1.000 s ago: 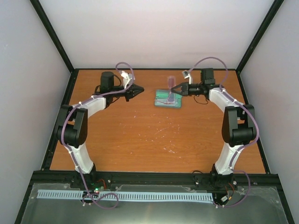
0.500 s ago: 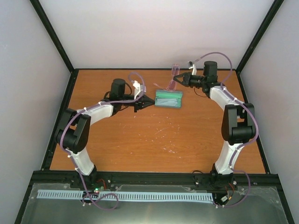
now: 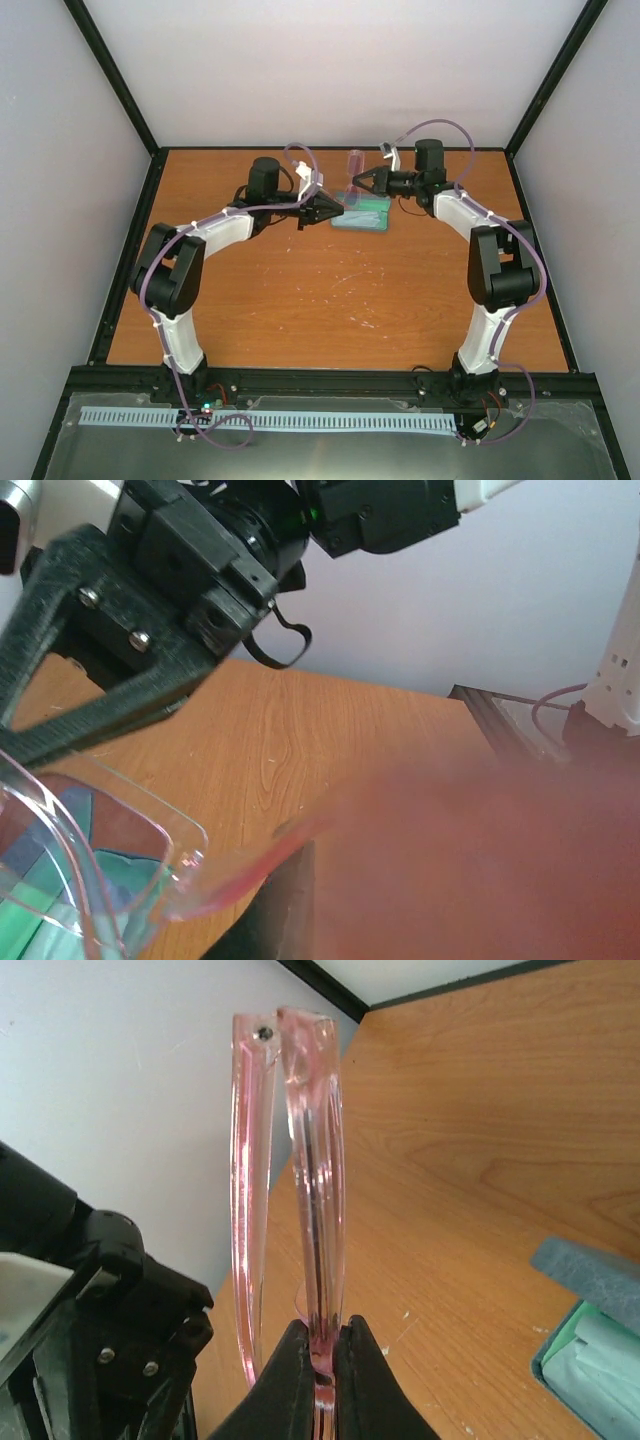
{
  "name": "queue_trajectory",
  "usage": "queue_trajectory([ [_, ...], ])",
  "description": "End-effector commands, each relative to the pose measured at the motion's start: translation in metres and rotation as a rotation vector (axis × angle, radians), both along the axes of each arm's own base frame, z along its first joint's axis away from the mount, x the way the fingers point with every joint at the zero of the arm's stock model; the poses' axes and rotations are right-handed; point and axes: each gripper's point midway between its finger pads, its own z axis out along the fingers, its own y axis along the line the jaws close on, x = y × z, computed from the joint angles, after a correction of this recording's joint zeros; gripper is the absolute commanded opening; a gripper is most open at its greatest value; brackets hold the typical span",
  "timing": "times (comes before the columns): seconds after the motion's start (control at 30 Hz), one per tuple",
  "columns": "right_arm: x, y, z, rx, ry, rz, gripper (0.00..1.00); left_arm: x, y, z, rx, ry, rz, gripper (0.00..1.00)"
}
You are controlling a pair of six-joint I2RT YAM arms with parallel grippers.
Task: Organize the sunglasses
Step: Fold the sunglasses.
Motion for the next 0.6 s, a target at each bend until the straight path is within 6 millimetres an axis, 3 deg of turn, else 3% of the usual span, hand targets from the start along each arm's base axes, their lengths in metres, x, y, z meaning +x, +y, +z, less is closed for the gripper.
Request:
queue_trajectory([
  [0.0, -0.018, 0.011, -0.002, 0.003, -0.006, 0.061, 0.03, 0.014, -0.010, 0.009, -0.023, -0.029, -0.011, 0.10],
  [0.43, -0.063, 0.015, 0.001, -0.007, 0.015, 0.161, 0.03, 0.050, -0.025, -0.018, -0.011, 0.002, 0.009, 0.11],
  [0.57, -0.065, 0.010, -0.005, -0.053, 0.012, 0.143, 0.03, 0.053, -0.024, -0.017, -0.011, 0.006, 0.011, 0.11],
])
